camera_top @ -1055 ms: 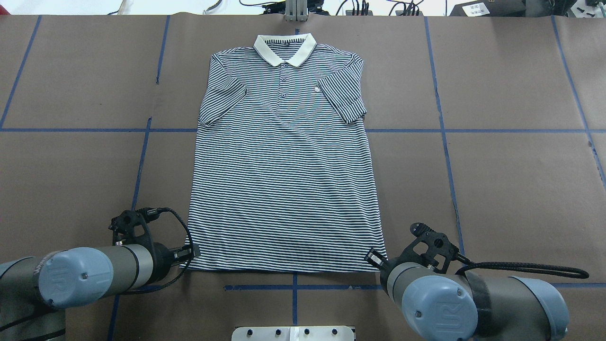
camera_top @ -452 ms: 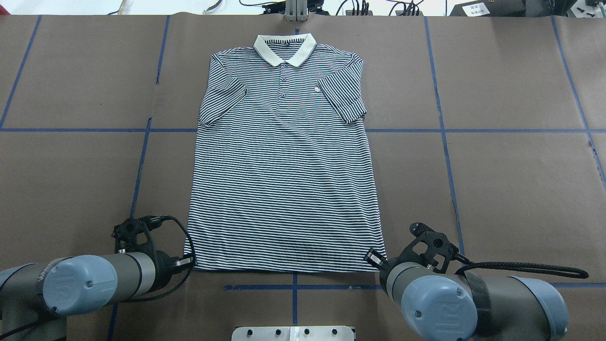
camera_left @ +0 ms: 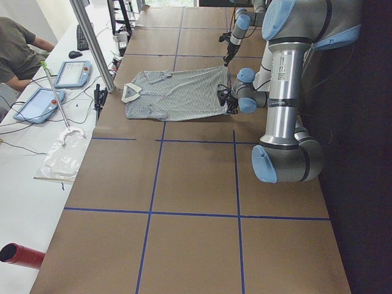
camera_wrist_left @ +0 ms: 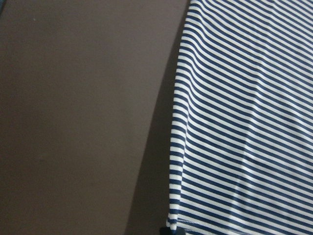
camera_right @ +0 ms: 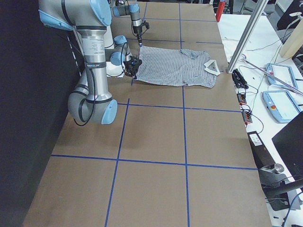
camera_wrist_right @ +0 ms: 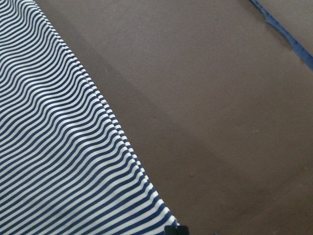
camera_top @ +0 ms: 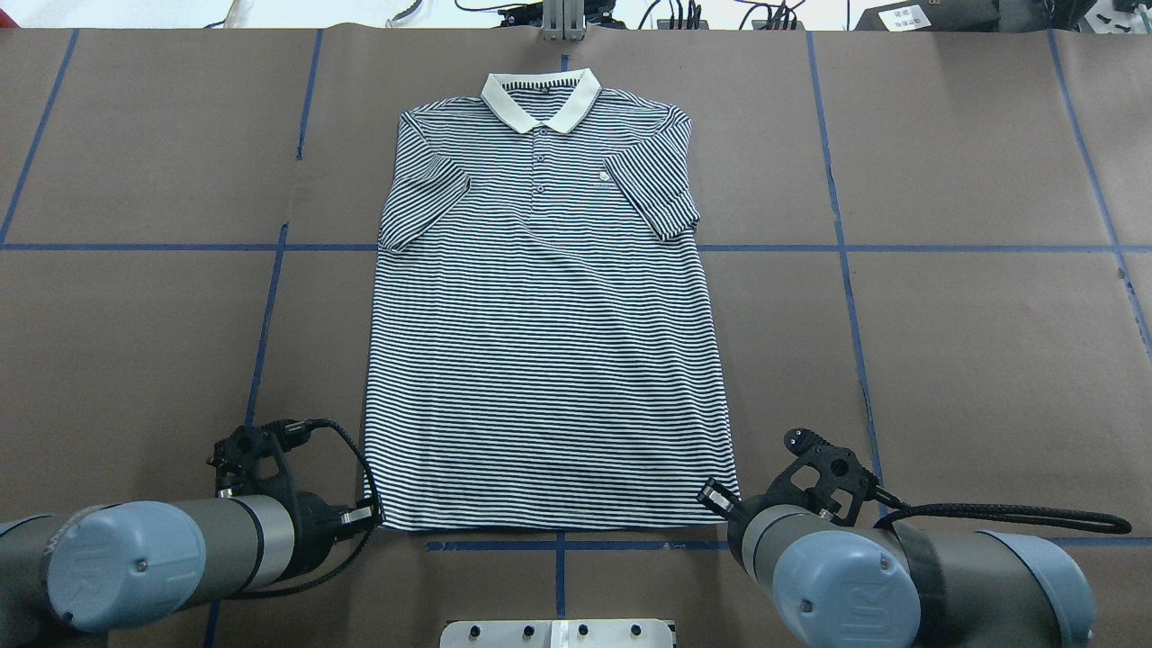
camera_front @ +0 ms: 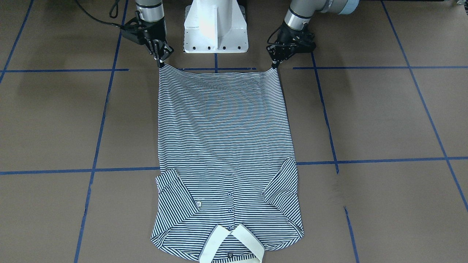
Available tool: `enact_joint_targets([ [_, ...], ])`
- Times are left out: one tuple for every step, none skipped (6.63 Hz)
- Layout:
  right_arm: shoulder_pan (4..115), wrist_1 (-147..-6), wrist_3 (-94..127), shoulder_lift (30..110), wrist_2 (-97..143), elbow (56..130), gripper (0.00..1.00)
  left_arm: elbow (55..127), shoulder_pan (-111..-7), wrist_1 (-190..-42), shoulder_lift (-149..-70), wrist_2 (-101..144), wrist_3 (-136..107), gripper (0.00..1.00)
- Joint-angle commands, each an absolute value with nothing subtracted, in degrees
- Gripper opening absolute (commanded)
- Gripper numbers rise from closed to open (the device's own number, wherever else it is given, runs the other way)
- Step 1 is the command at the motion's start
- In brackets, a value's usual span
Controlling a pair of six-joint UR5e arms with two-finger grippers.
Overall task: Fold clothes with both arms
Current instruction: 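Lift the hem with both grippers and fold it toward the collar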
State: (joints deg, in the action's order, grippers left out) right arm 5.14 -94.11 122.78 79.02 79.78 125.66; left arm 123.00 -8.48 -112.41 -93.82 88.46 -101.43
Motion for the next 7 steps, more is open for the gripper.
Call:
enact_joint_targets([
  [1.1,-94.1,123.3,86.8,79.5,133.3,0.00,130.3,-3.8,-107.4,-93.9,88.7,-106.6,0.00],
  [1.0,-94.2,123.3,87.1,79.1,134.4,0.00,130.9,-3.3,-105.0,-94.4,88.6,-111.7,0.00],
  [3.4,-94.1,122.8,85.8,78.9,133.9,0.00,131.3,-4.2,-104.1,-94.7,88.6,-111.1,0.00],
  [9.9,-94.1,119.1,80.9,79.3,130.9,0.00,129.9,-8.5,-103.9,-98.3,88.3,-103.0,0.00],
  [16.1,-94.2,110.6,72.7,79.3,123.2,0.00,126.6,-16.5,-103.9,-102.2,88.7,-94.0,0.00],
  [22.0,-93.6,106.7,68.9,79.9,116.0,0.00,118.2,-24.1,-104.0,-108.2,88.9,-91.0,0.00],
  [28.5,-93.3,99.0,64.6,83.3,110.2,0.00,110.6,-29.5,-104.8,-113.2,88.8,-86.7,0.00],
])
